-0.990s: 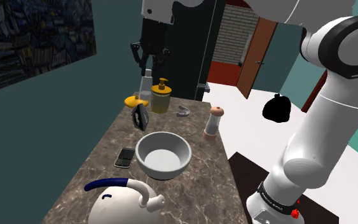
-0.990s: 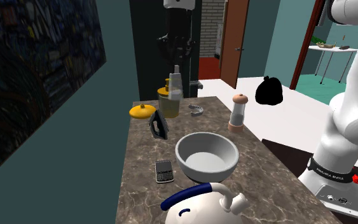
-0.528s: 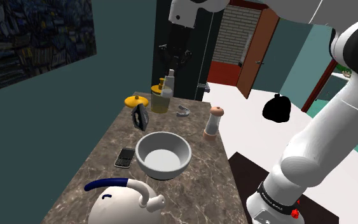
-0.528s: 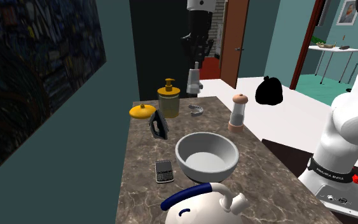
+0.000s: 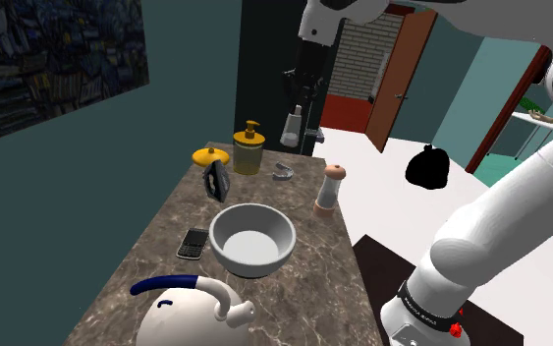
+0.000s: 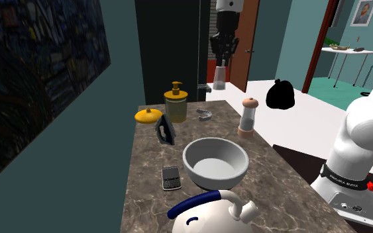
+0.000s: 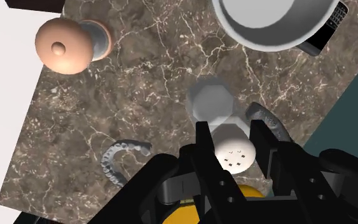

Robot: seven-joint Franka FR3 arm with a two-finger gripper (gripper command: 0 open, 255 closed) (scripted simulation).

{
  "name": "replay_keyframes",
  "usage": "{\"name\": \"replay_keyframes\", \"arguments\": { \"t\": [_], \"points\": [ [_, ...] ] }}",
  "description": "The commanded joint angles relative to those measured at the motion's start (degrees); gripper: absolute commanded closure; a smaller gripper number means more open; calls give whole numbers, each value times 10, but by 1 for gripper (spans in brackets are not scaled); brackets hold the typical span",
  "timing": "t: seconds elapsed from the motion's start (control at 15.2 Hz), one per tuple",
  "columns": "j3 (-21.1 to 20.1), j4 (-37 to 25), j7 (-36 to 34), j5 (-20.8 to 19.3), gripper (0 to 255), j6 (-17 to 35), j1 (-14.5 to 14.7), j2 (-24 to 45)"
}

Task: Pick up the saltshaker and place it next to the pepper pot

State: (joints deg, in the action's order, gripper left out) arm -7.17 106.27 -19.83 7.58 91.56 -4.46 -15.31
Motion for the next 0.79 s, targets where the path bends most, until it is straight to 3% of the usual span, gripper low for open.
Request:
{"name": "replay_keyframes", "arguments": {
  "t": [0.0,0.73],
  "points": [
    [18,18,30,-3,255,1,-10,-15],
    [123,37,183,-36,255,-20,-66,-38]
  ]
}}
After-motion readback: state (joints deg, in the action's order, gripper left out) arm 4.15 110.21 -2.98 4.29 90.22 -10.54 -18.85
